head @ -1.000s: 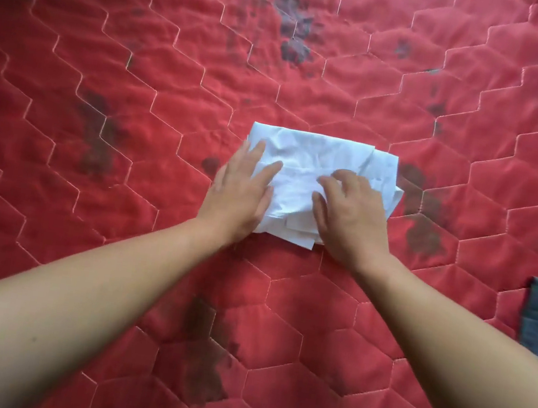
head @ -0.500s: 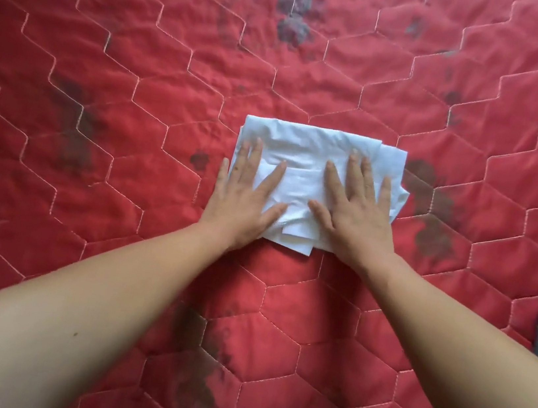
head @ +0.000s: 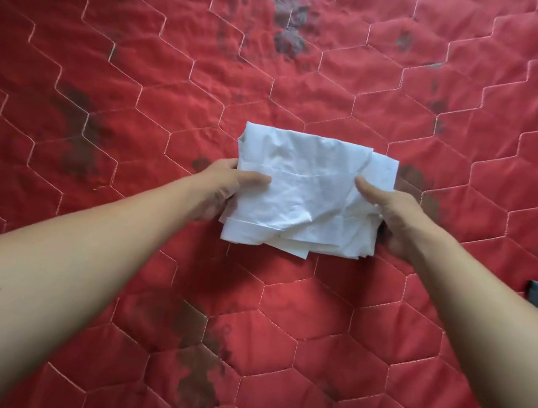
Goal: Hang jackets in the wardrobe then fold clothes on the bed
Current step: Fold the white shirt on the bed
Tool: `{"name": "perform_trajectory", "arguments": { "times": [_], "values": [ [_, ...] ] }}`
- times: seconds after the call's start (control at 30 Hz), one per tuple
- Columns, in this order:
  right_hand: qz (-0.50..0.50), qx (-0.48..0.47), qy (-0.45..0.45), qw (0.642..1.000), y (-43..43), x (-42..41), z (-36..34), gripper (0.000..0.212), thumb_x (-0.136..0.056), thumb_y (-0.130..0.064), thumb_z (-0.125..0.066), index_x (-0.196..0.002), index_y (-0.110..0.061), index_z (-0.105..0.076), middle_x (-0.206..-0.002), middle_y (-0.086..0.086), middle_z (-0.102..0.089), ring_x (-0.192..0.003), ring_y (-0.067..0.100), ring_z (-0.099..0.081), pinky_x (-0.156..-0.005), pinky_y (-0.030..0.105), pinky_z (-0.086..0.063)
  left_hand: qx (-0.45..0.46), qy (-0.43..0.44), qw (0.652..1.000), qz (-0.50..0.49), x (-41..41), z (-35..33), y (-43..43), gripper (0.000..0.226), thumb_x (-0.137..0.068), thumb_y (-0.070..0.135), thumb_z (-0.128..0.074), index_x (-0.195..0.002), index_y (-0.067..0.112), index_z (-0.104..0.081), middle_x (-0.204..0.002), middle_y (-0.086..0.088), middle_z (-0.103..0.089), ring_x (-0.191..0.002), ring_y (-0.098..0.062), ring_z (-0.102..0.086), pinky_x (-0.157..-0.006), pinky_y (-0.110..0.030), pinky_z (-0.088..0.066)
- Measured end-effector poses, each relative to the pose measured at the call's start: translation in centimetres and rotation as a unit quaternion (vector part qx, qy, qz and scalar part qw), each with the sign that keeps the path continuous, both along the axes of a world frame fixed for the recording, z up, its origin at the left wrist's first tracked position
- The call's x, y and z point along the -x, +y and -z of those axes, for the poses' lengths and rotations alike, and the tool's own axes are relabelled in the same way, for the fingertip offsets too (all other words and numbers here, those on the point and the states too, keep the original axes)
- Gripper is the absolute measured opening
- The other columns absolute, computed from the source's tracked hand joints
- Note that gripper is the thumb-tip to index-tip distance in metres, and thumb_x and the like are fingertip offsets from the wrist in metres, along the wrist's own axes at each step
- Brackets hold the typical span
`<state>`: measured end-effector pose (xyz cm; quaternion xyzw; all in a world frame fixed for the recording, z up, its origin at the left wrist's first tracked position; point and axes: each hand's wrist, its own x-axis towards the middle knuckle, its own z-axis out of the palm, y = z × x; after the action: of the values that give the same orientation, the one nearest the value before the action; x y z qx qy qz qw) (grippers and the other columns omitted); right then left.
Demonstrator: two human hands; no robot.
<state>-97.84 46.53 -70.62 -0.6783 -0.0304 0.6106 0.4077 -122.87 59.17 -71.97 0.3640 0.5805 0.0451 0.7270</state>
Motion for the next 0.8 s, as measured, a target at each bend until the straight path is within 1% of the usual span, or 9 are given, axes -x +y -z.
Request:
{"name": "perform_trajectory", "arguments": {
  "times": [0.03,0.1,0.17,0.23,0.3,0.37,0.57,0.7,0.8],
  "values": [
    [-0.013,0.003,0.014,1.000,-0.2,0.4,-0.1,0.035,-0.087,-0.023,-0.078,-0.114,-0.002,-0.072,-0.110,0.015,-0.076,-0.098,0.031,-0.075,-0.083,0.044,-0.060,0.013,-0.007,1.000,-0.005,0.1,-0.1,-0.4,0.034,-0.087,0.009,-0.071,-0.121,0.011,-0.067,-0.111,-0.012,-0.075,-0.101,-0.033,-0.073,-0.091,-0.056,-0.057],
    [-0.001,0.003,0.015,1.000,-0.5,1.2,-0.5,0.032,-0.086,-0.011,-0.076,-0.115,0.000,-0.071,-0.109,0.015,-0.076,-0.094,0.030,-0.076,-0.077,0.040,-0.062,0.019,-0.014,1.000,-0.018,0.6,-0.8,-0.8,0.038,-0.088,0.003,-0.065,-0.125,0.012,-0.065,-0.116,-0.014,-0.074,-0.104,-0.036,-0.072,-0.089,-0.059,-0.057],
    [0.022,0.001,0.028,0.999,-1.0,1.8,-1.5,0.032,-0.085,-0.006,-0.073,-0.116,0.000,-0.071,-0.106,0.014,-0.077,-0.089,0.028,-0.076,-0.073,0.039,-0.063,0.021,-0.037,0.999,-0.016,1.7,-1.9,-1.0,0.041,-0.090,0.000,-0.061,-0.129,0.012,-0.062,-0.121,-0.015,-0.072,-0.107,-0.036,-0.071,-0.092,-0.056,-0.057],
    [0.024,-0.008,0.064,0.998,-1.4,2.3,-3.2,0.035,-0.088,-0.006,-0.067,-0.122,-0.003,-0.068,-0.113,0.015,-0.075,-0.096,0.031,-0.074,-0.085,0.047,-0.061,0.031,-0.068,0.997,-0.001,3.4,-3.9,-0.9,0.044,-0.092,0.000,-0.060,-0.134,0.013,-0.059,-0.125,-0.014,-0.070,-0.112,-0.035,-0.069,-0.094,-0.052,-0.057],
    [0.006,-0.018,0.094,0.995,-1.9,2.8,-6.0,0.038,-0.090,-0.008,-0.064,-0.127,-0.004,-0.066,-0.121,0.017,-0.072,-0.105,0.034,-0.071,-0.098,0.054,-0.055,0.036,-0.099,0.994,0.014,5.2,-7.1,-0.9,0.048,-0.091,0.002,-0.063,-0.138,0.014,-0.057,-0.130,-0.014,-0.067,-0.117,-0.035,-0.066,-0.097,-0.051,-0.056],
    [-0.014,-0.036,0.111,0.993,-2.3,3.7,-9.7,0.040,-0.091,-0.009,-0.063,-0.131,-0.004,-0.065,-0.125,0.019,-0.070,-0.108,0.036,-0.069,-0.101,0.054,-0.052,0.037,-0.126,0.991,0.030,6.9,-11.3,-1.0,0.055,-0.088,0.007,-0.066,-0.141,0.015,-0.054,-0.134,-0.015,-0.064,-0.121,-0.037,-0.063,-0.099,-0.052,-0.054],
    [-0.040,-0.113,0.134,0.984,-3.7,8.5,-25.3,0.042,-0.093,-0.008,-0.059,-0.135,-0.003,-0.060,-0.129,0.022,-0.066,-0.108,0.036,-0.068,-0.093,0.051,-0.057,0.017,-0.162,0.986,0.033,12.4,-27.3,-2.2,0.062,-0.085,0.009,-0.067,-0.143,0.020,-0.050,-0.140,-0.017,-0.059,-0.127,-0.042,-0.057,-0.100,-0.055,-0.052],
    [-0.066,-0.150,0.150,0.975,-5.1,11.4,-35.9,0.041,-0.097,-0.007,-0.054,-0.138,-0.002,-0.058,-0.133,0.024,-0.063,-0.114,0.038,-0.065,-0.099,0.053,-0.054,0.001,-0.180,0.984,0.002,16.4,-38.4,-3.9,0.062,-0.084,0.008,-0.065,-0.143,0.021,-0.051,-0.141,-0.014,-0.060,-0.129,-0.038,-0.057,-0.101,-0.051,-0.053],
    [-0.101,-0.173,0.159,0.967,-5.6,12.9,-42.6,0.041,-0.098,-0.007,-0.053,-0.139,-0.001,-0.056,-0.134,0.024,-0.063,-0.115,0.038,-0.065,-0.097,0.051,-0.055,-0.008,-0.194,0.981,-0.013,19.2,-45.6,-5.9,0.061,-0.088,0.004,-0.063,-0.145,0.019,-0.049,-0.142,-0.013,-0.059,-0.129,-0.036,-0.057,-0.101,-0.048,-0.053]
  ]
}}
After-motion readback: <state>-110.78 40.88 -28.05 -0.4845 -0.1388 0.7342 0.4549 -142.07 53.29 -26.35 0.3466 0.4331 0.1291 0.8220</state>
